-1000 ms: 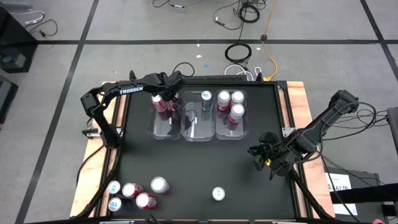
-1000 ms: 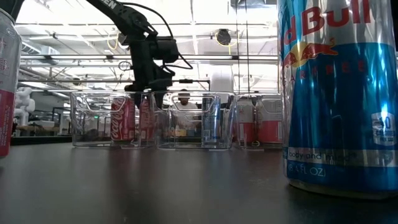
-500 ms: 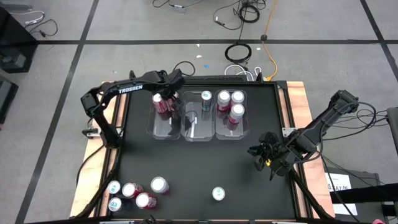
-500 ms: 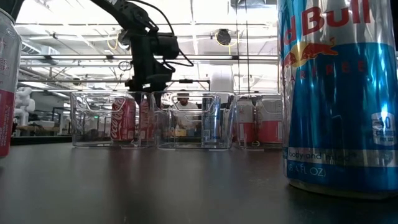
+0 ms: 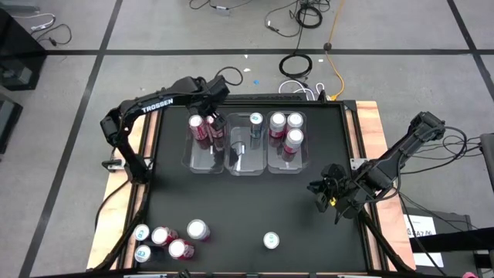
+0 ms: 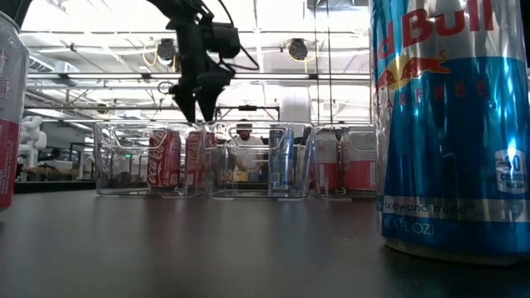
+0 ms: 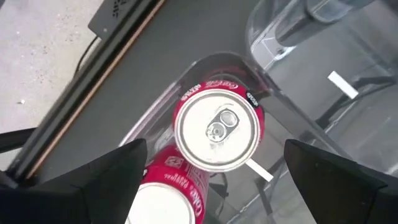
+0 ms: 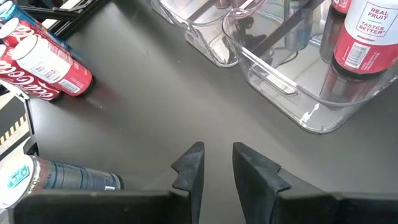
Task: Sort soda cans
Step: Put the blue soda can into the center transparent bin
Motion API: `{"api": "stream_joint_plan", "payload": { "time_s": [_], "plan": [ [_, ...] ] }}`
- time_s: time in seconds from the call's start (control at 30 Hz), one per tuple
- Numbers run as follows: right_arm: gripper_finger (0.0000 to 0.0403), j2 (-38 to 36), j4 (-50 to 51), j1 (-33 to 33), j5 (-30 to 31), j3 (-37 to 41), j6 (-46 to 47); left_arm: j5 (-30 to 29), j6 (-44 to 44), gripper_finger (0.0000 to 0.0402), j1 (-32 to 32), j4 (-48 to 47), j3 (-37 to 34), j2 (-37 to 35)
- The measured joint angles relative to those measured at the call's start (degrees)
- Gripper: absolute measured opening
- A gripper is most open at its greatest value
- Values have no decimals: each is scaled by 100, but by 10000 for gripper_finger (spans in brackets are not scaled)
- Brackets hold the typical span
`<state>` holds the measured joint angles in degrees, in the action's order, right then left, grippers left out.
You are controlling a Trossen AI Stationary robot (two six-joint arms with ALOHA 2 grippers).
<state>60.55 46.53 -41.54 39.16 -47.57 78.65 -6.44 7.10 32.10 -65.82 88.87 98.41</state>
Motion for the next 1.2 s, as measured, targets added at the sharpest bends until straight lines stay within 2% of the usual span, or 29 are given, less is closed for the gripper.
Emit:
{"api": "stream_joint_plan", "payload": {
  "time_s": [0.17,0.3,0.57,0.7,0.77,0.83,1.0,1.2],
  "plan": [
    [75,0,9,25,12,1,-212,19,161,386,-198,-466,648,-86],
    [75,-2,11,92,15,1,-544,24,432,386,-691,-492,943,-525],
    [75,-2,2,175,-9,0,-1220,37,1175,386,-2139,-479,969,-1553],
    [75,-2,2,175,-13,0,-1365,314,1287,386,-2737,-964,969,-1848],
    [75,0,2,177,-13,0,-1398,266,1753,386,-3036,-1024,916,-1925],
    [75,0,0,177,-7,0,-1401,293,1730,386,-3353,-985,780,-1967],
    [75,0,-38,177,-12,0,-1334,297,948,386,-4238,180,105,-2048],
    [75,0,-711,177,-35,0,-1437,300,731,386,-4838,2508,-1661,-2617]
  ]
}}
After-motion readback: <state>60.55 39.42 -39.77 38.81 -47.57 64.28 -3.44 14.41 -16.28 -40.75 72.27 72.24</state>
